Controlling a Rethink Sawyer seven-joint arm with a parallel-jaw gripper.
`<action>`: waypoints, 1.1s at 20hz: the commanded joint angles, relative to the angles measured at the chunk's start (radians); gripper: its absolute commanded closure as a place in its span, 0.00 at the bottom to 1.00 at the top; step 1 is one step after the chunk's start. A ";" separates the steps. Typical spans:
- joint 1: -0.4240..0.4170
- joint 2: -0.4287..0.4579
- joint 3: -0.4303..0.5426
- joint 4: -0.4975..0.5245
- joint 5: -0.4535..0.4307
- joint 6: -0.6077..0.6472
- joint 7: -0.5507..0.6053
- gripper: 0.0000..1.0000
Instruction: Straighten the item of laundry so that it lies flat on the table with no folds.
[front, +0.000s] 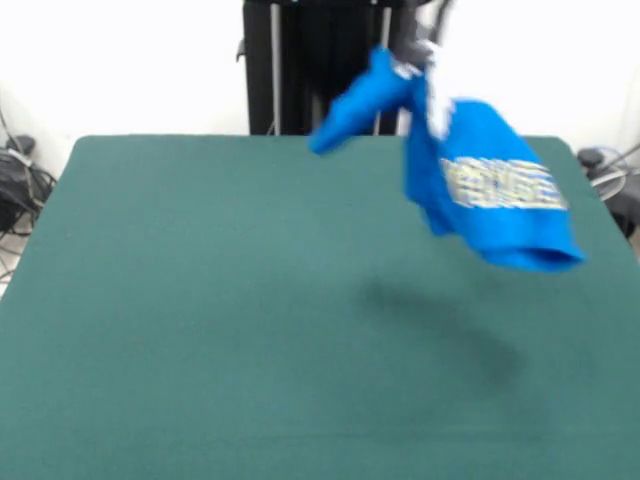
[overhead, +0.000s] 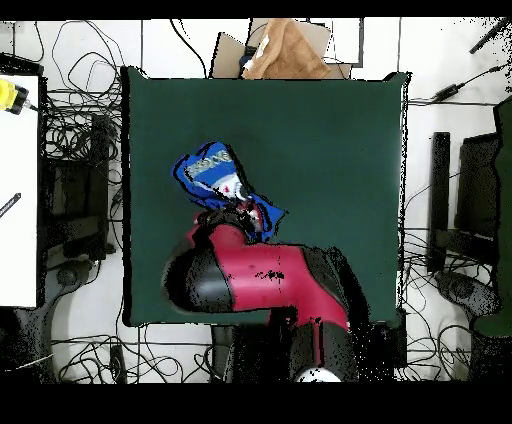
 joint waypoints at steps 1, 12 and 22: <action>-0.201 -0.141 0.089 0.268 0.113 0.099 -0.091 1.00; -0.189 -0.092 0.113 0.308 0.054 -0.009 0.023 1.00; -0.208 -0.034 0.147 0.328 0.058 -0.098 0.074 1.00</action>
